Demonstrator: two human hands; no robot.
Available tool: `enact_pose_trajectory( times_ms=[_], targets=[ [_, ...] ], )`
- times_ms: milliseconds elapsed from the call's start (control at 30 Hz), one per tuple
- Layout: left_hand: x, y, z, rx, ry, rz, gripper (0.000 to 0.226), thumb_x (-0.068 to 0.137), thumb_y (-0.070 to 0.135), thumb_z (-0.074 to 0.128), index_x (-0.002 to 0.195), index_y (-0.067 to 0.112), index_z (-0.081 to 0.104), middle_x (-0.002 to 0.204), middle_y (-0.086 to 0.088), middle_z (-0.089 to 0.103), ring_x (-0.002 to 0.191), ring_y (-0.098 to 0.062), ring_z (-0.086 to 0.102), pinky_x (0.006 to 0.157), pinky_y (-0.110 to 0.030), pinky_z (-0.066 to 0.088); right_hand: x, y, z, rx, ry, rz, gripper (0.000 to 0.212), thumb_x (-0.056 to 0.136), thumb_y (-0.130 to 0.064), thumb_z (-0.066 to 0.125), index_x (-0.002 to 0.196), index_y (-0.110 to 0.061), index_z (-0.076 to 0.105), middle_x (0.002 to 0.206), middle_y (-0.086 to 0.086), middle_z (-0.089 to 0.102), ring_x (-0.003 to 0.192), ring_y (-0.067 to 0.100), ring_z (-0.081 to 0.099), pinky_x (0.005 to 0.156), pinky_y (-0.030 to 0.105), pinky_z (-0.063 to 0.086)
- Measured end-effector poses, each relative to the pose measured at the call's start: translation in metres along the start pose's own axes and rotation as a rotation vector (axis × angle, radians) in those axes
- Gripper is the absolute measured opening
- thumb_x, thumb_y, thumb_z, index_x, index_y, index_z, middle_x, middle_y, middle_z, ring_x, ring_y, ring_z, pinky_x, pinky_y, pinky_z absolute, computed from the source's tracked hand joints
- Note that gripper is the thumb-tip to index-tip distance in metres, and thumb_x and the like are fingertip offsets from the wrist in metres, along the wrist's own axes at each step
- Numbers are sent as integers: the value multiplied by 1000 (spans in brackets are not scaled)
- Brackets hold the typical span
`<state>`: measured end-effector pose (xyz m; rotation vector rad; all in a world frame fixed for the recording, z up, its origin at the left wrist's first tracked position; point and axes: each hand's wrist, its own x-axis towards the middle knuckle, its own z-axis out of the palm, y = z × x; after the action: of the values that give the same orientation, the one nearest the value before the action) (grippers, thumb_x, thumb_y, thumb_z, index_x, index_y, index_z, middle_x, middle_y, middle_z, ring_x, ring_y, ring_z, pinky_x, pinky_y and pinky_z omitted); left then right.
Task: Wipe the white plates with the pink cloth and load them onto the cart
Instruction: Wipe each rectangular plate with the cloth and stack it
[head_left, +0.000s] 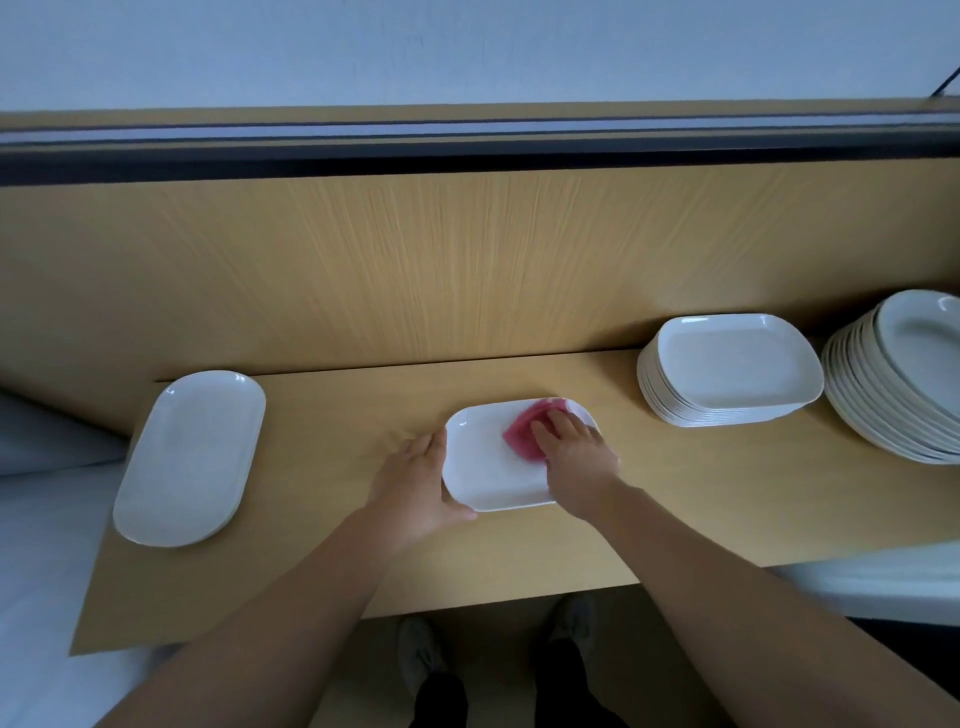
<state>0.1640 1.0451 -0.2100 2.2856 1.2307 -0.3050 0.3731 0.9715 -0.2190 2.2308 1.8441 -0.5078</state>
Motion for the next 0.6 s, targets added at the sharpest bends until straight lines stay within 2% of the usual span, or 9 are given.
enact_pose_trajectory(
  times_ms=[133, 300, 467, 600],
  targets=[
    [1, -1, -3, -59, -2, -20, 109, 71, 57, 74, 154, 19, 12, 153, 4, 26, 140, -17, 27, 109, -27, 25, 0, -16, 6, 120, -7, 89, 62, 99, -32, 37, 153, -15, 12, 161, 10, 7, 148, 27, 3, 119, 40, 13],
    [5, -5, -2, -98, 24, -11, 105, 67, 56, 77, 150, 21, 23, 149, 6, 35, 136, -15, 32, 106, -28, 30, 7, -35, 11, 180, 12, 180, 62, 98, -31, 34, 153, -14, 12, 161, 11, 5, 148, 28, 2, 120, 43, 7],
    [5, -7, -3, -151, 45, -21, 103, 66, 54, 79, 149, 22, 27, 148, 7, 39, 136, -15, 34, 107, -27, 30, 9, -51, 6, 125, -42, 151, 69, 93, -25, 37, 154, -13, 5, 161, 12, 0, 147, 32, -1, 120, 46, 3],
    [6, -7, -3, -163, 54, -22, 103, 65, 55, 79, 149, 23, 28, 148, 8, 38, 136, -14, 33, 108, -26, 29, 10, -60, -1, 83, -113, 90, 75, 92, -30, 40, 154, -12, 0, 161, 13, -5, 147, 34, -5, 119, 48, 1]
  ],
)
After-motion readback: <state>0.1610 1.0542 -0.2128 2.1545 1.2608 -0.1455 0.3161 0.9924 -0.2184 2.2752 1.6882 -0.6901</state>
